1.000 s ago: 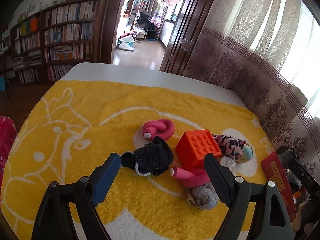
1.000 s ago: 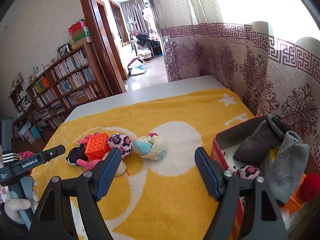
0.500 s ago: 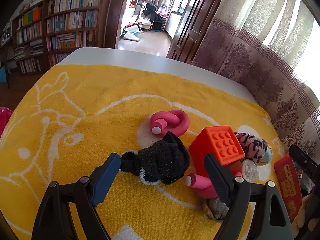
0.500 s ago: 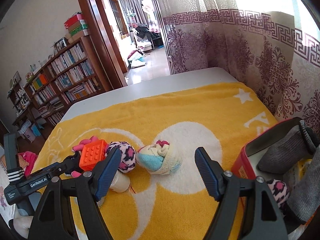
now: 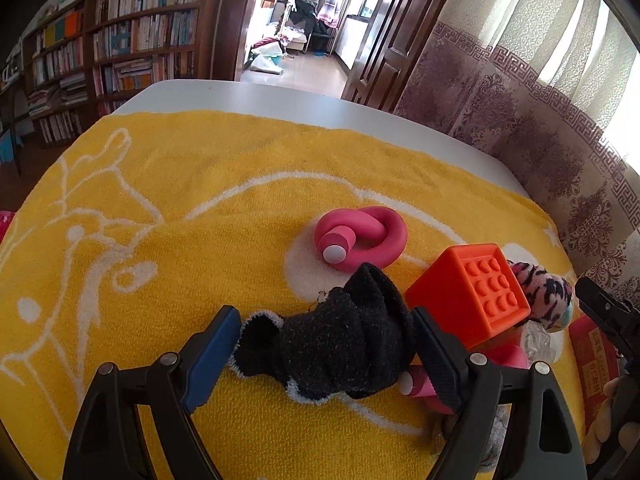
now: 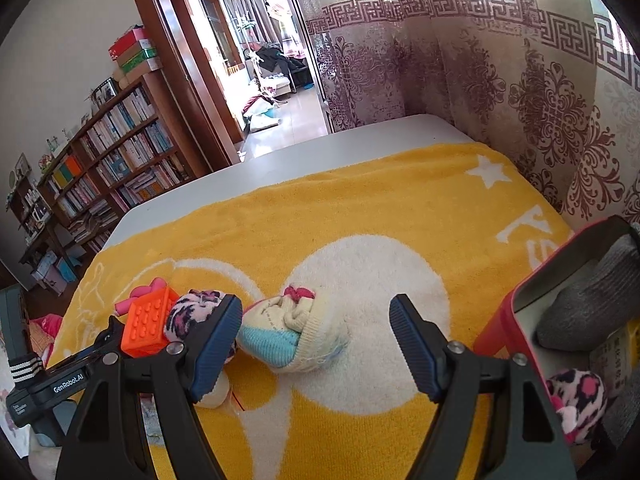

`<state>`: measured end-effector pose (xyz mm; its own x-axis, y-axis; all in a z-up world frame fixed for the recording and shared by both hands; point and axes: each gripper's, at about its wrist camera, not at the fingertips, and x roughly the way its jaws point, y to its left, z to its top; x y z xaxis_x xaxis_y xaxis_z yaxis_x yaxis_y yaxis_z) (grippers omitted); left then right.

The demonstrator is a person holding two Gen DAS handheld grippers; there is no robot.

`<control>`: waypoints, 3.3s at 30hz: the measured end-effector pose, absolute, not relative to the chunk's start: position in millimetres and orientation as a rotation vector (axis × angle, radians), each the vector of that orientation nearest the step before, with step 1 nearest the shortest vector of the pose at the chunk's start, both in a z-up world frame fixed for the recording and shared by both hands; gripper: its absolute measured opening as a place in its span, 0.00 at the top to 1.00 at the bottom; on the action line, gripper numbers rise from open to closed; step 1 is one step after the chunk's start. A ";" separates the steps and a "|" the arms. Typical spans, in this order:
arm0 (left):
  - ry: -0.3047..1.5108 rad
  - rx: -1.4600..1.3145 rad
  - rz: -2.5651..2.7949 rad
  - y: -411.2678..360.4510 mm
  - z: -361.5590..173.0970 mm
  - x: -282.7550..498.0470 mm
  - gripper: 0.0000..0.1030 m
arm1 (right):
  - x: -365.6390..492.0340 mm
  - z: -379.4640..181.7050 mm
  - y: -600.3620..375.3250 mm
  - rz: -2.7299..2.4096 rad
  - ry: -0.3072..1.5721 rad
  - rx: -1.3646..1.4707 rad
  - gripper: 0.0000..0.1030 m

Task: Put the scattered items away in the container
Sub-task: 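Grasp the black fuzzy glove with left tool while right tool grasps the cream knit hat, then carry the black glove with left tool while right tool lowers the knit hat into the tin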

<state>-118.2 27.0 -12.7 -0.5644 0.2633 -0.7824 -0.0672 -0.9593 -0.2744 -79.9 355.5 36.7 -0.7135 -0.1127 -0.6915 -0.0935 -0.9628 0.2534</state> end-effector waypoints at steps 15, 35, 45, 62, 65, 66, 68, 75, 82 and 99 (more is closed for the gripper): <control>-0.343 -1.322 2.619 17.1 -5.2 -104.5 0.15 | -87.2 15.1 337.7 -2.757 -0.299 1.226 0.22; -0.346 -1.266 2.647 18.1 3.6 -95.4 0.15 | -82.7 12.0 325.3 -2.711 -0.279 1.217 0.37; -0.312 -1.225 2.663 18.9 13.7 -92.2 0.15 | -79.3 19.6 336.4 -2.824 -0.294 1.188 0.38; -0.335 -1.273 2.647 13.4 -3.3 -102.2 0.40 | -74.9 22.8 339.8 -2.860 -0.315 1.160 0.37; -0.338 -1.226 2.672 9.6 7.7 -98.0 0.40 | -71.5 27.4 342.5 -2.878 -0.323 1.129 0.37; -0.338 -1.214 2.678 9.0 11.3 -96.7 0.40 | -70.7 28.9 343.0 -2.881 -0.327 1.120 0.37; -0.349 -1.201 2.678 7.5 14.8 -95.5 0.40 | -69.1 33.0 343.7 -2.884 -0.333 1.101 0.37; -0.363 -1.199 2.670 6.9 17.0 -93.0 0.40 | -60.2 48.6 342.5 -2.936 -0.302 1.009 0.37; -0.342 -1.169 2.658 13.9 23.3 -86.9 0.40 | -48.0 66.8 344.9 -3.010 -0.284 0.930 0.37; -0.252 -1.089 2.607 49.3 43.5 -64.7 0.40 | 87.2 89.0 427.8 -3.281 -0.385 0.832 0.37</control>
<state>-64.7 49.3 43.5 -0.6658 0.3429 -0.6627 -0.2097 -0.9383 -0.2748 87.2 427.8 89.0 -0.8479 0.1982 -0.4917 -0.3067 -0.9399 0.1499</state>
